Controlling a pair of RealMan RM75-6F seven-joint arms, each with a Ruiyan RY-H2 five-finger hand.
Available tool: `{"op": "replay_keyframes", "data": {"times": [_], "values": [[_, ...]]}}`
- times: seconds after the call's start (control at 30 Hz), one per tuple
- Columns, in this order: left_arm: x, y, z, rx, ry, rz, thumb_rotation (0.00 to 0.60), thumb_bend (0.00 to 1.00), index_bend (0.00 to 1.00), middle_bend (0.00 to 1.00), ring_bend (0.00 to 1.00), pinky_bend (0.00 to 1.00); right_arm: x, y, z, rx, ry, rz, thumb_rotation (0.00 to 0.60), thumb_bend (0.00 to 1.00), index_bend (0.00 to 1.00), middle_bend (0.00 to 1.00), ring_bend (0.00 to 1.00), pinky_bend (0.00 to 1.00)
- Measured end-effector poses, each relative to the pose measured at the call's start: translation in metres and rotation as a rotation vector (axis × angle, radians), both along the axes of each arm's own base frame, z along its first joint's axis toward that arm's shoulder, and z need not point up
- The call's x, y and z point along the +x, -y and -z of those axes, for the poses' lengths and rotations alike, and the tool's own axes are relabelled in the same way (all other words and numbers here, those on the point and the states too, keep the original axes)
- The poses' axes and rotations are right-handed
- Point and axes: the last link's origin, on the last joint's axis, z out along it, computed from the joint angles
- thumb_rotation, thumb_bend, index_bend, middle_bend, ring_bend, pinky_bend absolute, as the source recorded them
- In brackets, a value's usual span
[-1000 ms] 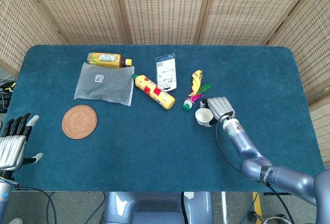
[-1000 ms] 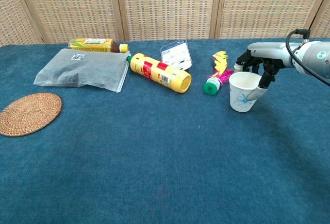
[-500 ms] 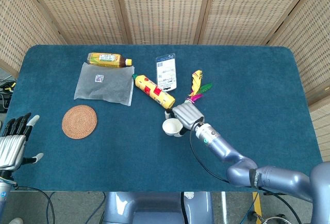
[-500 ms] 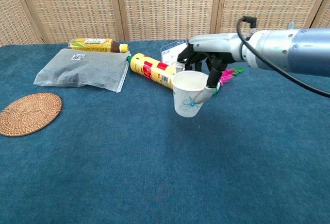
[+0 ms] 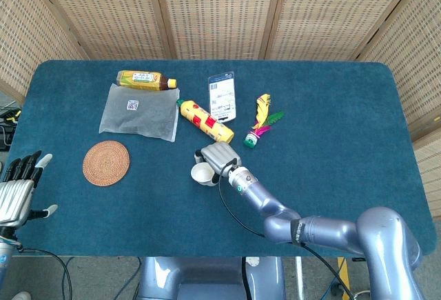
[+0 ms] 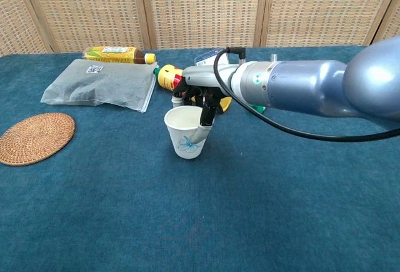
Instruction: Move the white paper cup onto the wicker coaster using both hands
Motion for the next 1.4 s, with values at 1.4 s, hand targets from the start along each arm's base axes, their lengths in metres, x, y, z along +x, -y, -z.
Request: {"op": "replay_keyframes", "data": {"times": [1.4], "values": [[0.127, -0.101, 0.091, -0.341, -0.036, 0.611, 0.600, 0.00, 0.00, 0.00, 0.00, 0.00, -0.264, -0.121, -0.208, -0.588, 0.014, 0.084, 0.600, 0.00, 0.00, 0.00, 0.00, 0.00]]}}
